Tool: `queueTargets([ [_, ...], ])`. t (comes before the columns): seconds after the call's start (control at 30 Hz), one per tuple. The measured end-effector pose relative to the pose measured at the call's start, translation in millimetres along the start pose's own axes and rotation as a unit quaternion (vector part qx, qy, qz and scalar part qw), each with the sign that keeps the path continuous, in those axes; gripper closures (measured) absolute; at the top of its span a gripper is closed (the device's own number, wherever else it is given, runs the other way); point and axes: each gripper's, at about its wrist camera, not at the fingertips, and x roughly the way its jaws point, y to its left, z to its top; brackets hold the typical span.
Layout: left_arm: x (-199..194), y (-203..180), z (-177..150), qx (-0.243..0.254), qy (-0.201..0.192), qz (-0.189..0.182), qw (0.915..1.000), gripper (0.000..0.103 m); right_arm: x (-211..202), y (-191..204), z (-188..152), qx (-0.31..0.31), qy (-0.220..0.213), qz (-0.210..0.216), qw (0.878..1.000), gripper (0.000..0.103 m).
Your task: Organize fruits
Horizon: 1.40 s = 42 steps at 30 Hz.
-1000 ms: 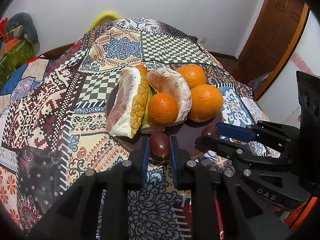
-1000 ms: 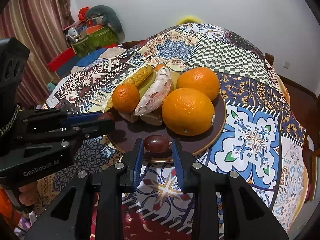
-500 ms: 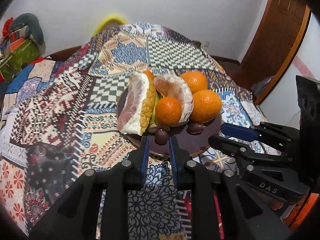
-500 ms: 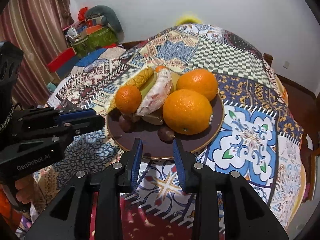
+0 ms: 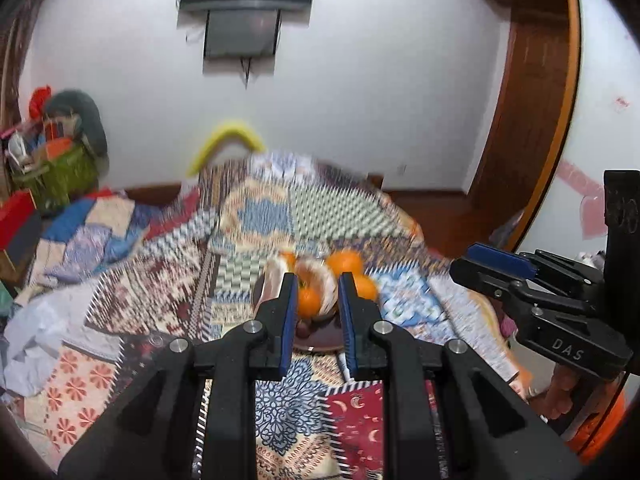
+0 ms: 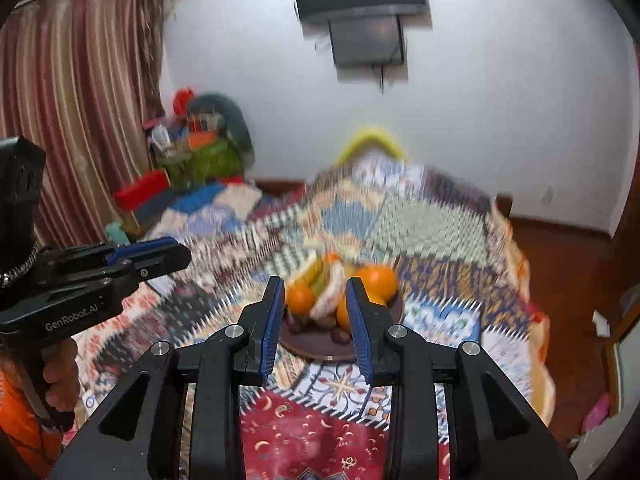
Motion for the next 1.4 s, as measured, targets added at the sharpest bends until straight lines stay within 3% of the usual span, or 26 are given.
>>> queueTargets([
  [0.03, -14.6, -4.5, 3.2, 0.002, -0.018, 0.001, 0.9998, 0.080, -8.7, 2.9, 2.1, -0.001, -0.013, -0.001, 1.000, 0.064],
  [0.2, -71.1, -20.8, 11.7, 0.015, -0.088, 0.007, 0.9960, 0.070, -65.2, 21.6, 13.2, -0.009, -0.097, -0.018, 0.995, 0.063],
  [0.3, -98.4, -30.1, 11.6, 0.025, -0.127, 0.020, 0.9913, 0.063, -93.6, 30.0, 16.1, -0.004, -0.139, -0.018, 0.990, 0.056],
  [0.47, -131.3, -38.7, 8.1, 0.030, -0.171, 0.025, 0.9845, 0.047, -110.8, 41.1, 14.0, -0.012, -0.173, -0.036, 0.984, 0.049],
  [0.53, -139.7, -39.8, 7.1, 0.029, -0.181, 0.026, 0.9827, 0.044, -113.0, 45.9, 11.0, -0.016, -0.184, -0.050, 0.982, 0.031],
  [0.6, -145.4, -39.8, 5.4, 0.027, -0.188, 0.025, 0.9815, 0.032, -115.4, 50.3, 8.0, -0.018, -0.195, -0.063, 0.979, 0.021],
  [0.7, -150.9, -39.6, 3.1, 0.022, -0.195, 0.023, 0.9803, 0.011, -118.6, 52.6, 4.6, -0.017, -0.196, -0.065, 0.978, 0.016],
  [0.83, -151.6, -38.7, 1.0, 0.019, -0.198, 0.030, 0.9795, 0.007, -121.2, 51.0, 3.4, -0.009, -0.200, -0.070, 0.977, 0.000],
  [0.97, -153.1, -39.9, 0.1, 0.018, -0.201, 0.038, 0.9786, 0.001, -127.5, 49.7, 0.4, -0.008, -0.201, -0.075, 0.977, 0.000],
  [1.4, -156.2, -46.5, -5.4, 0.023, -0.204, 0.046, 0.9777, 0.000, -130.6, 48.5, -4.5, -0.003, -0.197, -0.076, 0.977, 0.000],
])
